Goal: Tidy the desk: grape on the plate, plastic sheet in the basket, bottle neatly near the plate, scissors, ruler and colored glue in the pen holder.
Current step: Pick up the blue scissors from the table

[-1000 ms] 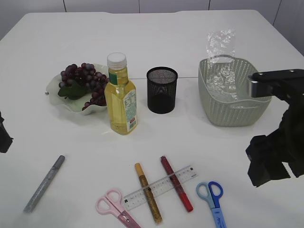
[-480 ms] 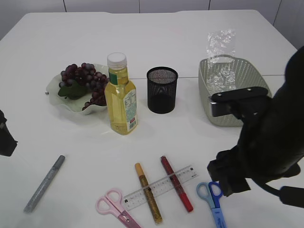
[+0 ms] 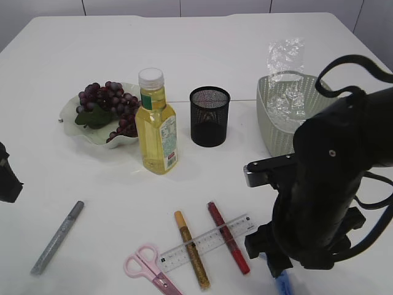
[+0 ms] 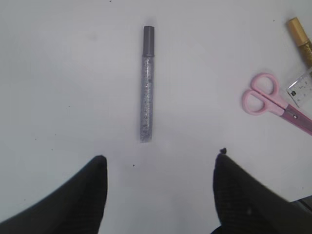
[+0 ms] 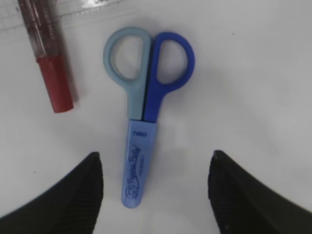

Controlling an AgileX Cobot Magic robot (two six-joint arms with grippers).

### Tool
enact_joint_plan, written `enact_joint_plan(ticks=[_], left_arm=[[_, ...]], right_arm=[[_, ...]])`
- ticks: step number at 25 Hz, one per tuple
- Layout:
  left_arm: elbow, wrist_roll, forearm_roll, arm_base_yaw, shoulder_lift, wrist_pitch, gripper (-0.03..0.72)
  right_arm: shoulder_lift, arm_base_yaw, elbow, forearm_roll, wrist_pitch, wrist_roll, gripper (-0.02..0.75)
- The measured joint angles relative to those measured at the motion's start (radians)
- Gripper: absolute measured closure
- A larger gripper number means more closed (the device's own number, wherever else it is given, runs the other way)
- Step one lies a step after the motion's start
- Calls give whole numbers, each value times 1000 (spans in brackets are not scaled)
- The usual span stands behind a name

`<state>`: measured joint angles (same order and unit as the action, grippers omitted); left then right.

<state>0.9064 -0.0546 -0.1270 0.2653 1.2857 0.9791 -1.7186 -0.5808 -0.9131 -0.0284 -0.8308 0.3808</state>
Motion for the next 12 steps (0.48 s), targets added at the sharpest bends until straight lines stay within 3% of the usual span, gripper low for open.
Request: enact_joint_plan(ticks=[12], left_arm=[[0, 2, -2, 0, 0, 1, 192]], right_arm=[[-106, 0, -2, 38, 113, 38, 242]])
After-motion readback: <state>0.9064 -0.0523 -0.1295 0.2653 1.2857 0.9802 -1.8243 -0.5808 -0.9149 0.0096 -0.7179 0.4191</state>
